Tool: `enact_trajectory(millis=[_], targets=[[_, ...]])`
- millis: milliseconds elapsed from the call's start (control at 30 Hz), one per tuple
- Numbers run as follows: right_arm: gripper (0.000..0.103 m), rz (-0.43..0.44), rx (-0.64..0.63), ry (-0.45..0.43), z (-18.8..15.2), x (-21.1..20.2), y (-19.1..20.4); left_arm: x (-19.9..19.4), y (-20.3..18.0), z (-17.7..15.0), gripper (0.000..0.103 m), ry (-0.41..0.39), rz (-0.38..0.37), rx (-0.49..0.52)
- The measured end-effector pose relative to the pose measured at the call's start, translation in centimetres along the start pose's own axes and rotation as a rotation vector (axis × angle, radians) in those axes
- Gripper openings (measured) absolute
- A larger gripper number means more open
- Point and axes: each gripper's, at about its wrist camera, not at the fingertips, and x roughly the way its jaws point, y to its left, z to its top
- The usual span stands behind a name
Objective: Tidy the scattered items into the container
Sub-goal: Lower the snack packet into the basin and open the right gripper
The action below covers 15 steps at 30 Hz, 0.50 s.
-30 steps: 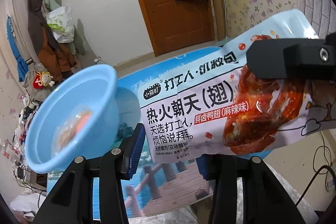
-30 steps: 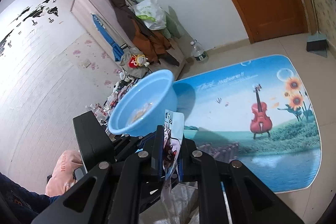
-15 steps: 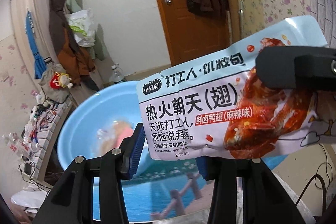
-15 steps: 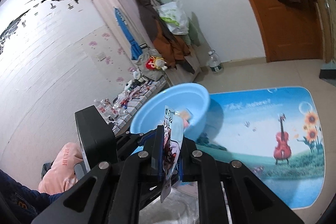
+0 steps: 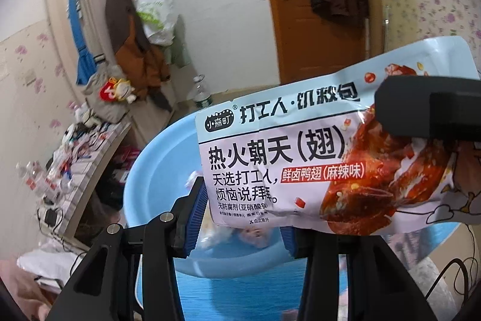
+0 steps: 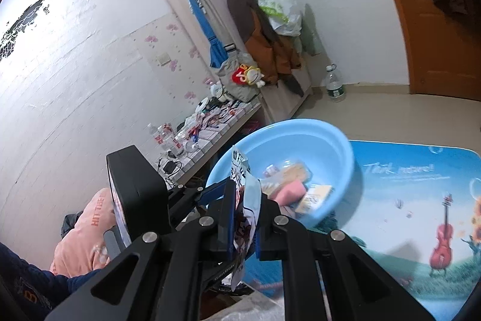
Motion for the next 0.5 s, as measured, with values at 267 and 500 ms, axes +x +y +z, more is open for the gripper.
enact_trajectory(millis=[267, 500], targets=[[0.010, 0.040, -0.011, 0.062, 0.8, 5.3, -0.4, 2.9, 2.5, -0.3, 0.042, 0.048, 0.046, -0.023], [0.008, 0.087, 0.078, 0.069, 1.1, 7.4, -2.3, 4.5, 3.0, -0.5, 0.044, 0.072, 0.044, -0.035]])
